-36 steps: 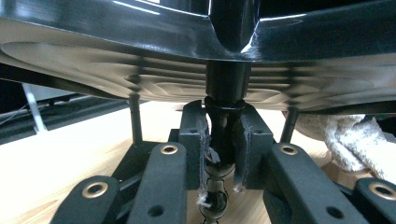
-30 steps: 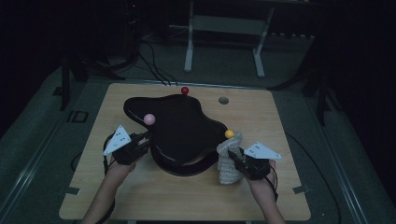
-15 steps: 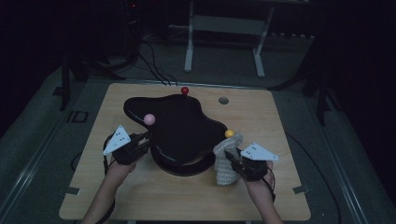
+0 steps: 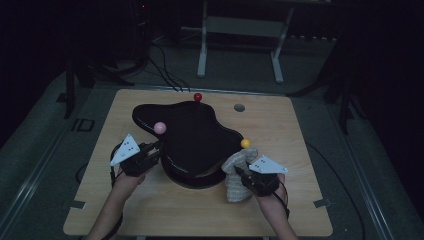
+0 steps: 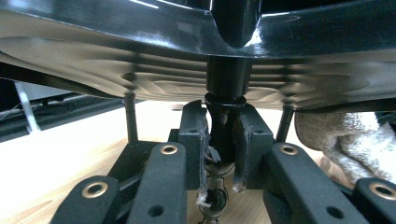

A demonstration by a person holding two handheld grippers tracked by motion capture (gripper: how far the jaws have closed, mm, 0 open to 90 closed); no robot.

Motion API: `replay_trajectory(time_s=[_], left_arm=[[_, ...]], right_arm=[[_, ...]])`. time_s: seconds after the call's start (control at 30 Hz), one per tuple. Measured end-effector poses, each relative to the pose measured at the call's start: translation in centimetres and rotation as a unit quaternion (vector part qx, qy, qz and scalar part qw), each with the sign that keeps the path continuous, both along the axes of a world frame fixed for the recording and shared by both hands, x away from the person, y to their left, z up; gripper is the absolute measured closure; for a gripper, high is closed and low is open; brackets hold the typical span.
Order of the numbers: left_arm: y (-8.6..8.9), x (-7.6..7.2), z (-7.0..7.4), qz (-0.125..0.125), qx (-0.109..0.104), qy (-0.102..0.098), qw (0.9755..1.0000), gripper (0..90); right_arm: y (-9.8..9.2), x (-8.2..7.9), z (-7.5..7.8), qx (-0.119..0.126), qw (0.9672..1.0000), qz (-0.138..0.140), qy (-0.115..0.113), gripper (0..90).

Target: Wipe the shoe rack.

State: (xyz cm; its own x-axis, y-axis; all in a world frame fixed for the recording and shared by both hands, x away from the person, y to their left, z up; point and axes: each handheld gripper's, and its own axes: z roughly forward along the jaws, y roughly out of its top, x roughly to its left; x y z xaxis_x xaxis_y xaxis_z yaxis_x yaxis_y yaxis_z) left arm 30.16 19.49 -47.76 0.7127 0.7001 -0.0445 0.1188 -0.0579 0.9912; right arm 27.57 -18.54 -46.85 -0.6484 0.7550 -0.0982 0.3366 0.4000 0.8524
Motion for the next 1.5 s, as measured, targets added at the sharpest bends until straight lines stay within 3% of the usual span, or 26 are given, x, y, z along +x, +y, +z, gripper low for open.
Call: replay_trajectory(time_s=[0.13, 0.33, 0.47, 0.5, 0.6, 0.7, 0.9, 1.0, 1.07, 1.27, 1.43, 1.5], left_arm=[[0.0, 0.0, 0.0, -0.001, -0.002, 0.002, 1.0, 74.8], [-0.1, -0.1, 0.0, 0.0, 0.001, 0.001, 1.0, 74.9], [0.0, 0.0, 0.0, -0.003, -0.002, 0.001, 1.0, 74.9], [0.0, 0.0, -0.1, -0.003, -0.002, 0.001, 1.0, 74.8], [0.0, 0.0, 0.0, -0.004, -0.002, 0.001, 1.0, 74.9], [0.1, 0.0, 0.0, -0.006, 0.0, 0.0, 1.0, 74.9], [0.2, 0.1, -0.1, -0.011, 0.0, -0.003, 0.9999, 74.9], [0.2, 0.1, -0.1, -0.011, 0.002, -0.003, 0.9999, 74.9], [0.1, 0.1, -0.1, -0.011, 0.002, -0.001, 0.9999, 74.9], [0.1, 0.1, -0.1, -0.009, 0.001, 0.001, 1.0, 74.9], [0.1, 0.1, -0.1, -0.01, -0.001, 0.002, 1.0, 74.9], [0.1, 0.1, 0.0, -0.01, 0.001, 0.002, 1.0, 74.8]], right_arm=[[-0.2, -0.4, 1.7, 0.017, 0.9996, 0.0, -0.023, 69.2], [1.0, -0.2, -0.2, -0.005, 1.0, 0.008, -0.003, 69.2], [1.2, -0.7, 0.8, 0.002, 0.9998, 0.016, -0.014, 69.2], [1.2, -0.9, 1.6, 0.011, 0.9994, 0.018, -0.027, 69.2], [1.3, -0.9, 1.7, 0.013, 0.9993, 0.02, -0.029, 69.2], [2.0, -0.9, 0.4, -0.002, 0.9995, 0.031, -0.008, 69.2], [1.6, -1.1, 2.3, 0.012, 0.999, 0.031, -0.03, 69.2], [1.9, -1.0, 2.0, 0.013, 0.9991, 0.03, -0.026, 69.2], [2.5, -1.1, 1.2, -0.002, 0.9991, 0.039, -0.018, 69.2], [2.3, -1.4, 2.8, 0.015, 0.9986, 0.038, -0.034, 69.3], [3.4, -1.8, 1.2, 0.0, 0.9986, 0.048, -0.019, 69.2], [3.4, -1.9, 1.5, -0.005, 0.9984, 0.051, -0.022, 69.2]])
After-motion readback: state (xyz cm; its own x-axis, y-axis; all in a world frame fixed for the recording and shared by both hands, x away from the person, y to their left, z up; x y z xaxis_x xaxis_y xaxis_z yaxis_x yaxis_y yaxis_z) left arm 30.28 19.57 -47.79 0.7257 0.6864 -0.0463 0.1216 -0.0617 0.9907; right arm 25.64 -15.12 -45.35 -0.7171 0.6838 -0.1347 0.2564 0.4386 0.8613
